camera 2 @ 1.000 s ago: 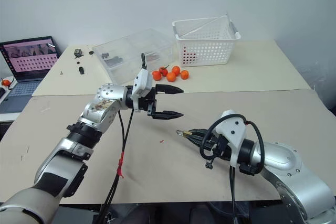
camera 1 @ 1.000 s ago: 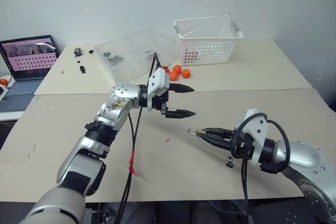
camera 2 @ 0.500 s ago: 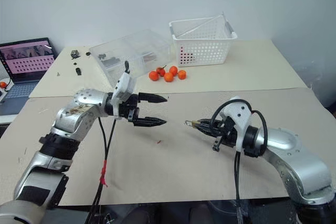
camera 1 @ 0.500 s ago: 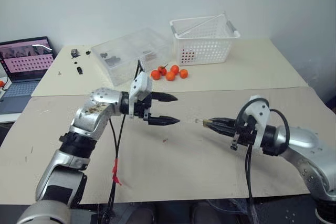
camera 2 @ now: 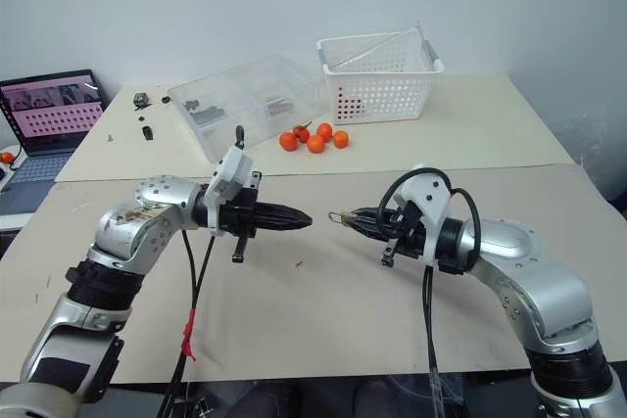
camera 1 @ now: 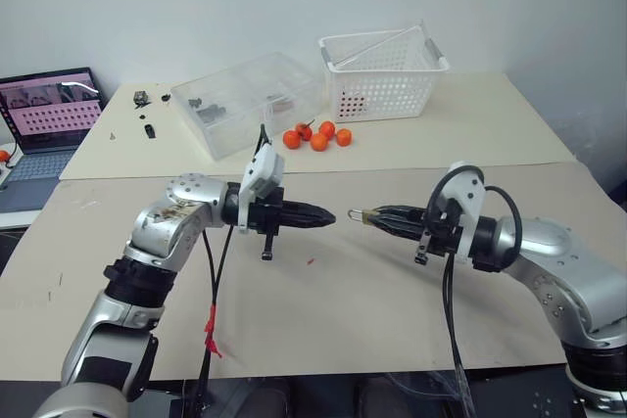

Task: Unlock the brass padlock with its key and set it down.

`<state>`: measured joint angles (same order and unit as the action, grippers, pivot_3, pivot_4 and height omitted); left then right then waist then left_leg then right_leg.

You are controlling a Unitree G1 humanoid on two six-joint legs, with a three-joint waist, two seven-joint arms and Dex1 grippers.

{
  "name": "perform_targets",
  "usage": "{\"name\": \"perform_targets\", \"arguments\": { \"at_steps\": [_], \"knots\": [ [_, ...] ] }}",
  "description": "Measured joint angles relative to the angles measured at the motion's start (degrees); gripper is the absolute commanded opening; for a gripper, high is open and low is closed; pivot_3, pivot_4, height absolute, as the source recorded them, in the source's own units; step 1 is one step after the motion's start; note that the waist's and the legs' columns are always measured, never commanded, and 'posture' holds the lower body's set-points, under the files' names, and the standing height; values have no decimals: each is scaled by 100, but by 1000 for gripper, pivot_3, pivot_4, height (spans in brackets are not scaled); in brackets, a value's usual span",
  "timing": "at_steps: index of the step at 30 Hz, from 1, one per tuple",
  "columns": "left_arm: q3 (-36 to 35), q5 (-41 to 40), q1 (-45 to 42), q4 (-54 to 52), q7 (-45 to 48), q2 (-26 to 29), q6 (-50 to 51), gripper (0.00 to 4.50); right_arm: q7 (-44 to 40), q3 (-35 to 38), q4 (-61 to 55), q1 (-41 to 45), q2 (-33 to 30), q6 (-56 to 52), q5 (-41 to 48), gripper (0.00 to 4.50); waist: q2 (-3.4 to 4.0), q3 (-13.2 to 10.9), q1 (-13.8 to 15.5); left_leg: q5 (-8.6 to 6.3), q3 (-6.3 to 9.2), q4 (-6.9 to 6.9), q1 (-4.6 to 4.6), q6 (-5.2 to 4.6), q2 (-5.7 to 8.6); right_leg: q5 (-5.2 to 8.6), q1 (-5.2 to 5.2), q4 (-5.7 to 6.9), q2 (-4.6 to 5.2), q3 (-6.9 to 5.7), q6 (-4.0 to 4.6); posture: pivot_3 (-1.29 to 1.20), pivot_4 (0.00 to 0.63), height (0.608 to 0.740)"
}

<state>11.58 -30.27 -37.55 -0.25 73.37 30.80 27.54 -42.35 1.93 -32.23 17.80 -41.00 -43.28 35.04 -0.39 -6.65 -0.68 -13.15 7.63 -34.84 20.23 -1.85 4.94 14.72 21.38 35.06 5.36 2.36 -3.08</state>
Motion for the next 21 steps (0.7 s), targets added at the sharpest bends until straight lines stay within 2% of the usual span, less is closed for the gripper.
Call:
{"name": "perform_targets", "arguments": {
  "at_steps": [10, 14, 21],
  "knots": [
    [70, 192, -42, 270, 149, -219, -137, 47, 380, -17, -616, 127, 95, -469, 478, 92, 12, 14, 4, 0, 2, 17, -7, -1, -18, -6, -6, -15, -4, -1, -1, 0, 150, 740],
    [71, 249, -139, 465, 256, -293, -210, 47, 594, 44, -688, 116, 98, -619, 632, 92, 55, 42, 5, -1, 0, 25, -10, -2, -58, -6, -7, -17, -32, -10, -1, 0, 150, 740],
    [72, 350, -273, 659, 346, -380, -328, 47, 723, 87, -889, -125, 80, -721, 782, 92, 63, 47, -12, -9, 1, 23, -18, -17, -100, -14, -6, -14, -86, -7, 12, 0, 150, 740]
  ]
}}
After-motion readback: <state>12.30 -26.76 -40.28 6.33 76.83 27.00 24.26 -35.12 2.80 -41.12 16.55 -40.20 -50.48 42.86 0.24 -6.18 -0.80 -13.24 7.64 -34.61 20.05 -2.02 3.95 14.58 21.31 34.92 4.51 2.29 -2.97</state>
